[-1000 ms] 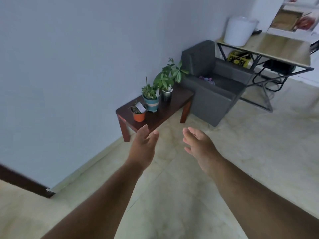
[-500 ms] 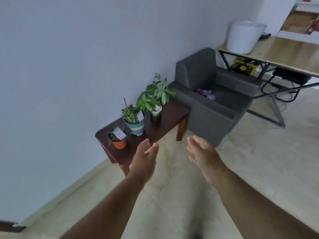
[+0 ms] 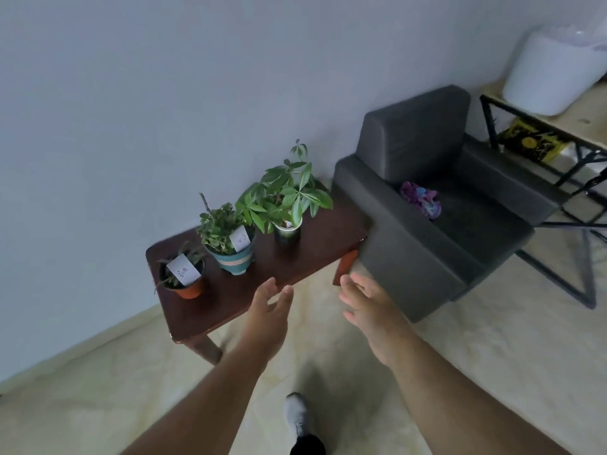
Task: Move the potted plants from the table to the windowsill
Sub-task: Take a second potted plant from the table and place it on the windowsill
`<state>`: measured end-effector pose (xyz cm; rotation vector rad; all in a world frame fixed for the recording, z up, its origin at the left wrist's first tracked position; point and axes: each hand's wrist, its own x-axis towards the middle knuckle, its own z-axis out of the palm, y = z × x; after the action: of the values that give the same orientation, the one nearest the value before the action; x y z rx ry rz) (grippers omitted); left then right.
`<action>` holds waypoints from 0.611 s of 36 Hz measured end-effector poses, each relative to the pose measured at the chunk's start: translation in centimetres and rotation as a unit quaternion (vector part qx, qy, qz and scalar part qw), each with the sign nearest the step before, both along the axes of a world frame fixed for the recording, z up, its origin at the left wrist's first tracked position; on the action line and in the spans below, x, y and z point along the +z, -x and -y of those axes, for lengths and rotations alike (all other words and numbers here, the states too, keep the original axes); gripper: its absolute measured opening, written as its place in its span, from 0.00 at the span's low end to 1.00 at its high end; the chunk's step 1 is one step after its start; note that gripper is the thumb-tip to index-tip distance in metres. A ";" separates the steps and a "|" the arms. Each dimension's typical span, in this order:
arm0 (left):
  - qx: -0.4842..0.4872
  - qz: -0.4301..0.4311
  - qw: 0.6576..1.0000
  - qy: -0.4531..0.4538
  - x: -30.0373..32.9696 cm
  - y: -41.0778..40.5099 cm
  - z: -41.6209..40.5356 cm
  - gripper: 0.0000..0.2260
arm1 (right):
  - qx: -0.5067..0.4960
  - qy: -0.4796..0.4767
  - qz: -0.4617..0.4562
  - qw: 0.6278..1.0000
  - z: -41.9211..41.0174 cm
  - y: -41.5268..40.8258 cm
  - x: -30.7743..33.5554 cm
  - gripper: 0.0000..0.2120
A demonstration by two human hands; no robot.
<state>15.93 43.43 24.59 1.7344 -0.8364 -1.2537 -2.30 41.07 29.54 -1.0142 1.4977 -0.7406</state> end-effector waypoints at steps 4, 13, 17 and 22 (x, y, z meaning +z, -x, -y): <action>0.022 -0.028 0.999 -0.001 -3.0 0.9 5.9 0.28 | 0.030 -0.022 -0.033 0.999 5.9 0.2 -2.4 0.31; 0.089 -0.040 0.994 -0.043 -9.6 1.9 17.1 0.27 | 0.061 -0.081 -0.021 0.995 18.3 0.5 -10.4 0.30; 0.117 -0.021 0.991 -0.067 -14.1 1.5 21.4 0.27 | 0.094 -0.108 -0.020 0.990 23.8 -0.5 -15.1 0.29; 0.164 -0.020 0.983 -0.078 -18.6 0.8 26.4 0.14 | 0.119 -0.106 0.000 0.987 29.8 -2.8 -20.6 0.34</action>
<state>15.11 17.06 6.03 1.8732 -0.4139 -1.1479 0.53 11.24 8.96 -1.0087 1.3923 -0.4030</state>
